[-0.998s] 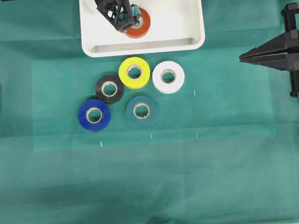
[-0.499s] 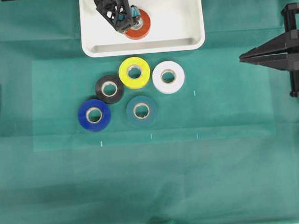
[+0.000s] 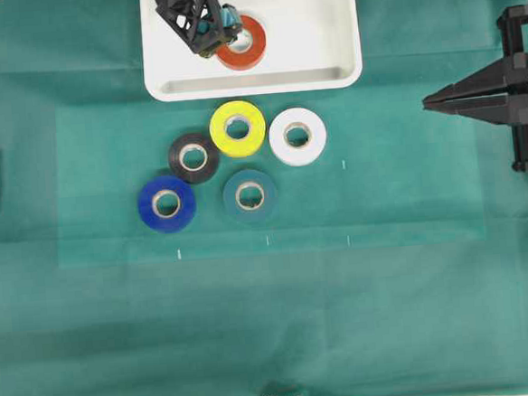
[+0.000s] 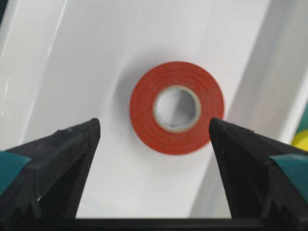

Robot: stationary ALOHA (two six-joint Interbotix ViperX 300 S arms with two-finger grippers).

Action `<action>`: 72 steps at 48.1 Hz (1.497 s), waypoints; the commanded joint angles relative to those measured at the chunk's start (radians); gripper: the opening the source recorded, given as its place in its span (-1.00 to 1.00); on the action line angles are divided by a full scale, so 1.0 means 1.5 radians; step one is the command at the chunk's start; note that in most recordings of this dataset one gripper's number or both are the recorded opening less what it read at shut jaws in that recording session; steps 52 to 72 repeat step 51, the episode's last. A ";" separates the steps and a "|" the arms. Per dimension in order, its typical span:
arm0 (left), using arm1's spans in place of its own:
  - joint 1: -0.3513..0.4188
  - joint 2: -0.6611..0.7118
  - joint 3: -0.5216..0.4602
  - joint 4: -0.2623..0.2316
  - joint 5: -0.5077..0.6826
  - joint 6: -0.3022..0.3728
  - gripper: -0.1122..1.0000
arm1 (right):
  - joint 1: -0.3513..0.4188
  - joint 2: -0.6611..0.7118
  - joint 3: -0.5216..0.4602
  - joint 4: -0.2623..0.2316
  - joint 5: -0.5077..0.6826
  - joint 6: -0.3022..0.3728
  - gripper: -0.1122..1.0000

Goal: Pick up the tape from a random location and place it into the white case.

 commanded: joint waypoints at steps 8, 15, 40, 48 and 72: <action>-0.022 -0.057 -0.015 -0.001 0.017 -0.001 0.76 | 0.001 0.002 -0.016 -0.001 -0.004 -0.001 -0.80; -0.032 -0.074 -0.020 -0.001 0.029 -0.001 0.76 | 0.001 0.002 -0.016 -0.001 -0.004 -0.001 -0.80; -0.037 -0.115 -0.030 -0.001 0.062 -0.003 0.76 | 0.001 0.002 -0.017 -0.001 -0.004 0.000 -0.80; -0.041 -0.116 -0.030 -0.002 0.062 -0.003 0.75 | 0.001 0.002 -0.017 -0.001 -0.004 0.000 -0.80; -0.042 -0.116 -0.030 -0.002 0.062 -0.003 0.75 | 0.001 0.001 -0.017 -0.001 -0.004 0.000 -0.80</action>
